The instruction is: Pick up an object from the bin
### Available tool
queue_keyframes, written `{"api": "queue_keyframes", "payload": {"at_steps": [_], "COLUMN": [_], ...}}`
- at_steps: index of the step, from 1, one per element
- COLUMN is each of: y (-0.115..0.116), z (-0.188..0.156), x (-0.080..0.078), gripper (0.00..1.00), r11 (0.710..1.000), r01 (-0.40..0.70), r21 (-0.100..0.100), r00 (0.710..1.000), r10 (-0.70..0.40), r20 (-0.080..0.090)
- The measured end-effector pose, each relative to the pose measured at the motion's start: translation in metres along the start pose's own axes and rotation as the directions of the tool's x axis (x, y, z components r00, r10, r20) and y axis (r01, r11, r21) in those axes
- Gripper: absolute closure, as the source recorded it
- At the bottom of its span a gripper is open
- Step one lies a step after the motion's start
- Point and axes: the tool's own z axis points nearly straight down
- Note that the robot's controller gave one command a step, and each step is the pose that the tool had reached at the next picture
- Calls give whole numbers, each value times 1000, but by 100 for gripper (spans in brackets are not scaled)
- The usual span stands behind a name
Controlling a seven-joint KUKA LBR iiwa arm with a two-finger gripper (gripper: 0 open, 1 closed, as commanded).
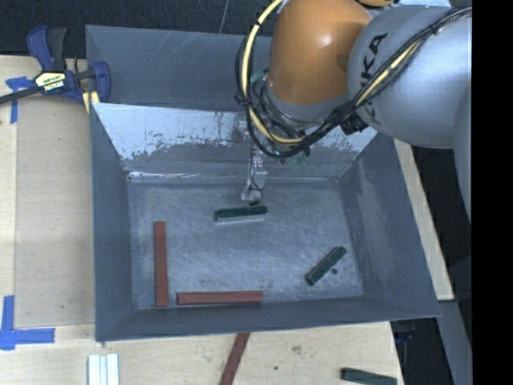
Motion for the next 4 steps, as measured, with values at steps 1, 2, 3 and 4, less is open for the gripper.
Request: {"api": "queue_keyframes", "payload": {"at_steps": [1, 2, 3, 4], "y": [0, -10, -5, -65], "z": [-5, 45, 105, 141], "x": [-2, 15, 23, 20], "gripper": [0, 0, 0, 100], "r11": [1000, 999, 997, 995], "r01": [-1, -45, -76, -102], "r21": [-2, -2, -2, 0], "r00": [1000, 999, 997, 995], "r10": [1, 45, 76, 102], "r20": [8, 14, 11, 8]}}
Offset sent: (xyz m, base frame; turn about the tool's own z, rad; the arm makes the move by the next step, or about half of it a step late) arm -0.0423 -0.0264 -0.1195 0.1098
